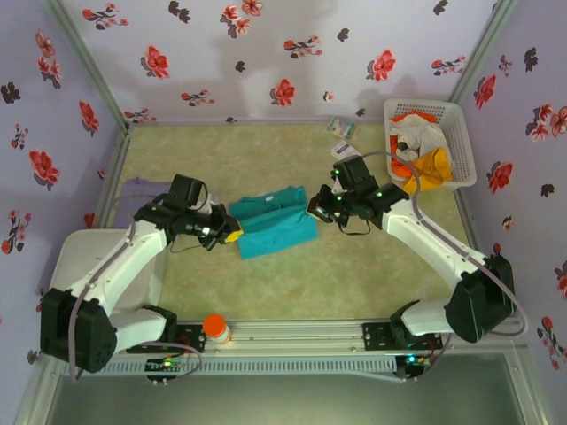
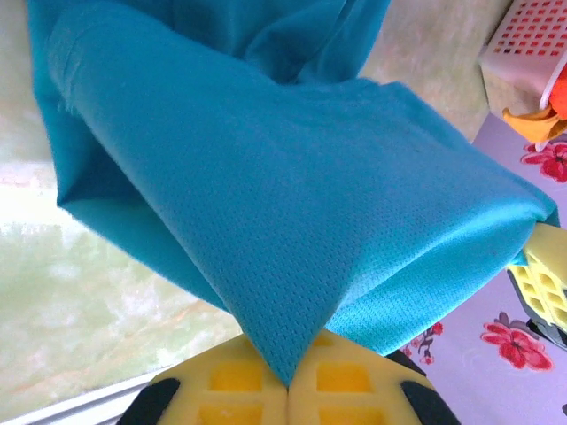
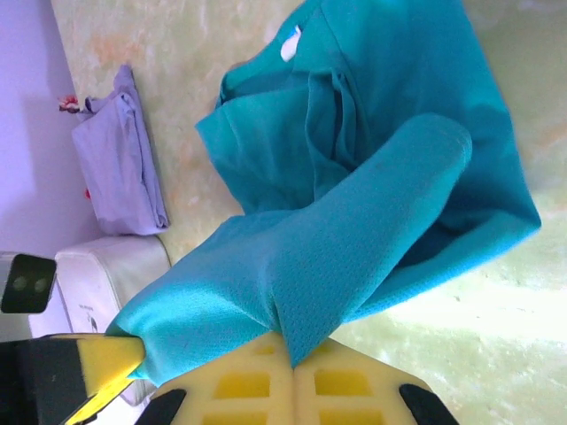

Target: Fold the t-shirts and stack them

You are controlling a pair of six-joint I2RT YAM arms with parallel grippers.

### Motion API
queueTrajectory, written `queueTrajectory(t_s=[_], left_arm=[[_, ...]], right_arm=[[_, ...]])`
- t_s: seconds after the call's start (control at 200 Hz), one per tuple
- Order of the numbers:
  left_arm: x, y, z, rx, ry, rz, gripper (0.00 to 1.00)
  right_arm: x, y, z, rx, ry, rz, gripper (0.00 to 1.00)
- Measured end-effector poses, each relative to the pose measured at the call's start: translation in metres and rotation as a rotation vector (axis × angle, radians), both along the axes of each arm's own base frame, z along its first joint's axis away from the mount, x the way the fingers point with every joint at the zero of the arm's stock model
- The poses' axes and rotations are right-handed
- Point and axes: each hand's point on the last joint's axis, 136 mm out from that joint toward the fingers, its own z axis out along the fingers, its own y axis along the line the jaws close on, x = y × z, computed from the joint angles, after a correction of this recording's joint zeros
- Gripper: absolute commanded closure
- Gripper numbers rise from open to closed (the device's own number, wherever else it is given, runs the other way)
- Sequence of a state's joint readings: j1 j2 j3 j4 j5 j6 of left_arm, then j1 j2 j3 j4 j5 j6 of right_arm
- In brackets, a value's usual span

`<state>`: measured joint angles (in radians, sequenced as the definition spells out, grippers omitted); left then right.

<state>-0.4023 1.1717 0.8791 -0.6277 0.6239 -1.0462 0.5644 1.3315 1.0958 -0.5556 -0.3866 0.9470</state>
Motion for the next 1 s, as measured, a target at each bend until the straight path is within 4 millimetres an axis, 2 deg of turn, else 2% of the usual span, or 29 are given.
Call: queueTrajectory(t_s=[0.175,0.4,0.595,0.81,0.955,1.0], left_arm=[[-0.012,-0.002,0.004,-0.041,0.004,0.014,1.0],[-0.008,-0.004,0.0,-0.055,0.022,0.022,1.0],[0.005,-0.002,-0.019,-0.03,0.073,0.042,1.0],[0.03,0.004,-0.021,-0.025,0.059,0.06,1.0],[0.05,0.006,-0.03,-0.018,0.071,0.061,1.0],[0.055,0.006,-0.032,-0.016,0.072,0.057,0.94]], right_arm=[[-0.016,-0.003,0.008,0.021,-0.01,0.001,1.0],[-0.012,-0.001,-0.001,0.013,0.007,-0.001,1.0],[0.005,0.006,-0.026,-0.025,0.06,-0.009,1.0],[0.035,0.014,-0.026,-0.01,0.047,-0.019,1.0],[0.054,0.022,-0.031,0.003,0.05,-0.018,1.0],[0.061,0.024,-0.034,0.004,0.053,-0.022,1.0]])
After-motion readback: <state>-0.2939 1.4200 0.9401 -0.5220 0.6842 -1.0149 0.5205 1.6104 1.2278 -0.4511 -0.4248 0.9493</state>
